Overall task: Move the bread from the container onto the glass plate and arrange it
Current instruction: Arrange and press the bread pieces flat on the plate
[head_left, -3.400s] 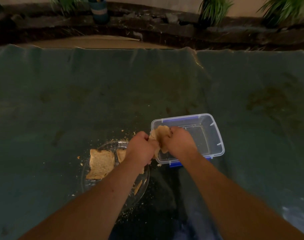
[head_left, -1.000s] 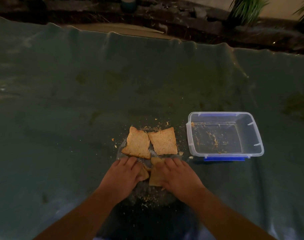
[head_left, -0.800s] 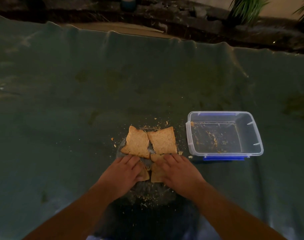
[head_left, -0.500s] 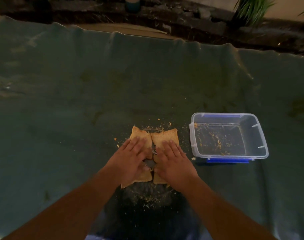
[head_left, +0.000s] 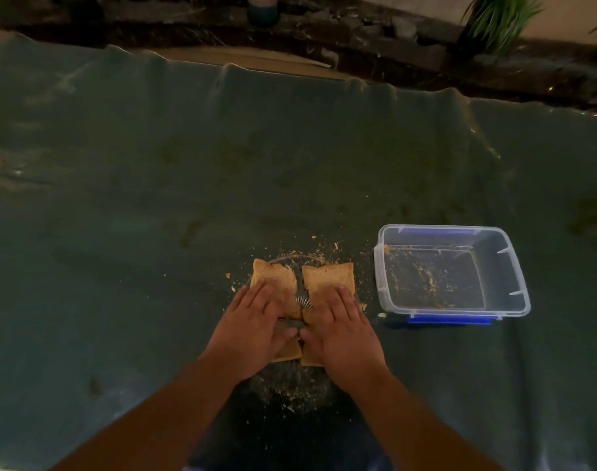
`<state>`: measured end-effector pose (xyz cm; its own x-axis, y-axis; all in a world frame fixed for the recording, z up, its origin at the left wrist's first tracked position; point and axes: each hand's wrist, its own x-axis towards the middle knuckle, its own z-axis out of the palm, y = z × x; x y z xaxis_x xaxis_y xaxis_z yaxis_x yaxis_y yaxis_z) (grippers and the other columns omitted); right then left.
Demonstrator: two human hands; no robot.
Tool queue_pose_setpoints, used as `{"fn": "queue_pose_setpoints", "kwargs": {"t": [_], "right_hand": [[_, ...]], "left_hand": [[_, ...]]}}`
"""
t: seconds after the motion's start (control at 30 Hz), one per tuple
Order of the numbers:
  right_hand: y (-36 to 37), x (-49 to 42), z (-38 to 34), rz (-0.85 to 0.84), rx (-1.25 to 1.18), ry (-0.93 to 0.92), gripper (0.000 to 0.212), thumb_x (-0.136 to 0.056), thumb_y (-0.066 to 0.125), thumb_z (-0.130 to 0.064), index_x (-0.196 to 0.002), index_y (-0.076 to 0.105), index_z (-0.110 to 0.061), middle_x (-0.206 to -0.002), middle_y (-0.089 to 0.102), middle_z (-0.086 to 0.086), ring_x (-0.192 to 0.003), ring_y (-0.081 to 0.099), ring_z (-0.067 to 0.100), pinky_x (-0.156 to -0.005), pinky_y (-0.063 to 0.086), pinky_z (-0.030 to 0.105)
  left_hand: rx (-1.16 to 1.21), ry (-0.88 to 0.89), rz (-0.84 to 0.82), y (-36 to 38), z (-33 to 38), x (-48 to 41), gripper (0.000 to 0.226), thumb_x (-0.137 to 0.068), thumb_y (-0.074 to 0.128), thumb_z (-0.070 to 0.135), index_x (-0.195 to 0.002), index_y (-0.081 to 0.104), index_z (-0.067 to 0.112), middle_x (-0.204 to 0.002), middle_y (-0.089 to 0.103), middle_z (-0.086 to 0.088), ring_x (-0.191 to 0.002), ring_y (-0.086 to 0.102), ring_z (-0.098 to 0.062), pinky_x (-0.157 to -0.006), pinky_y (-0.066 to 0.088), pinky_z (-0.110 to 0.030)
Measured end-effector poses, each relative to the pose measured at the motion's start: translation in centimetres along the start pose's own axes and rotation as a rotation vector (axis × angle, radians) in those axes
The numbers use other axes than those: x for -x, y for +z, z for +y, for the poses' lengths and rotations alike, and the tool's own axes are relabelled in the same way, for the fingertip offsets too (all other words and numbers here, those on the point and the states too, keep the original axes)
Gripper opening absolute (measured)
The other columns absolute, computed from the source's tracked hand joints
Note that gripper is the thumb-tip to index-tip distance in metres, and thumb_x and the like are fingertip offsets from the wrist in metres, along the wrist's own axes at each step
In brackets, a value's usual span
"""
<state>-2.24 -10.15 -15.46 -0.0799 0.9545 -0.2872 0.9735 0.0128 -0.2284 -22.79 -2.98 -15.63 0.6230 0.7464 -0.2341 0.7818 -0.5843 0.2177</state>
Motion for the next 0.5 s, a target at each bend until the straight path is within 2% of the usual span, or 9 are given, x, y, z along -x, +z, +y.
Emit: {"fn": "queue_pose_setpoints", "kwargs": {"t": [0.1, 0.17, 0.23, 0.3, 0.4, 0.5], "right_hand": [[-1.0, 0.3, 0.8, -0.065, 0.024, -0.057, 0.088, -0.101, 0.024, -0.071, -0.165, -0.009, -0.02, -0.175, -0.011, 0.014, -0.157, -0.019, 0.03, -0.114, -0.024, 0.038], [-1.6, 0.5, 1.0, -0.095, 0.029, -0.143, 0.089, -0.101, 0.035, -0.069, -0.166, -0.001, -0.02, -0.175, -0.007, 0.012, -0.158, -0.015, 0.03, -0.113, -0.023, 0.038], [-2.0, 0.7, 0.1, -0.099, -0.023, -0.243, 0.083, -0.101, 0.044, -0.063, -0.165, 0.013, -0.02, -0.176, 0.007, 0.011, -0.16, -0.005, 0.029, -0.116, -0.015, 0.037], [-1.6, 0.9, -1.4, -0.111, -0.063, -0.362, 0.075, -0.102, 0.048, -0.057, -0.163, 0.024, -0.021, -0.174, 0.018, 0.01, -0.159, 0.003, 0.029, -0.117, -0.01, 0.036], [0.0, 1.3, -3.4, -0.153, -0.024, -0.508, 0.063, -0.107, 0.042, -0.047, -0.163, 0.027, -0.021, -0.172, 0.023, 0.011, -0.157, 0.012, 0.034, -0.123, 0.003, 0.043], [0.9, 1.8, -4.2, -0.169, 0.023, -0.48, 0.057, -0.109, 0.042, -0.037, -0.162, 0.029, -0.019, -0.169, 0.029, 0.014, -0.154, 0.025, 0.039, -0.124, 0.018, 0.05]], "left_hand": [[-0.146, 0.081, -0.137, -1.2, -3.0, -0.2, 0.113, -0.08, 0.021, 0.093, -0.162, 0.002, 0.017, -0.171, -0.007, -0.011, -0.153, -0.016, -0.024, -0.124, -0.009, -0.05], [-0.276, 0.153, -0.195, -1.7, -4.6, -0.5, 0.122, -0.075, 0.036, 0.095, -0.161, -0.003, 0.017, -0.169, -0.016, -0.011, -0.152, -0.021, -0.025, -0.122, -0.014, -0.05], [-0.319, 0.193, -0.2, -1.9, -5.3, -0.7, 0.125, -0.072, 0.039, 0.095, -0.161, 0.0, 0.017, -0.168, -0.017, -0.01, -0.153, -0.019, -0.026, -0.122, -0.016, -0.05], [-0.324, 0.23, -0.187, -2.1, -5.5, -1.0, 0.114, -0.077, 0.037, 0.089, -0.162, 0.004, 0.02, -0.169, -0.013, -0.01, -0.152, -0.021, -0.023, -0.121, -0.017, -0.048], [-0.325, 0.262, -0.194, -2.2, -5.6, -1.3, 0.088, -0.089, 0.042, 0.067, -0.162, 0.012, 0.027, -0.172, -0.006, -0.007, -0.15, -0.022, -0.018, -0.121, -0.017, -0.047], [-0.299, 0.239, -0.236, -2.0, -5.5, -1.1, 0.086, -0.086, 0.031, 0.067, -0.161, 0.014, 0.029, -0.172, -0.003, -0.006, -0.15, -0.021, -0.017, -0.123, -0.01, -0.051]]}}
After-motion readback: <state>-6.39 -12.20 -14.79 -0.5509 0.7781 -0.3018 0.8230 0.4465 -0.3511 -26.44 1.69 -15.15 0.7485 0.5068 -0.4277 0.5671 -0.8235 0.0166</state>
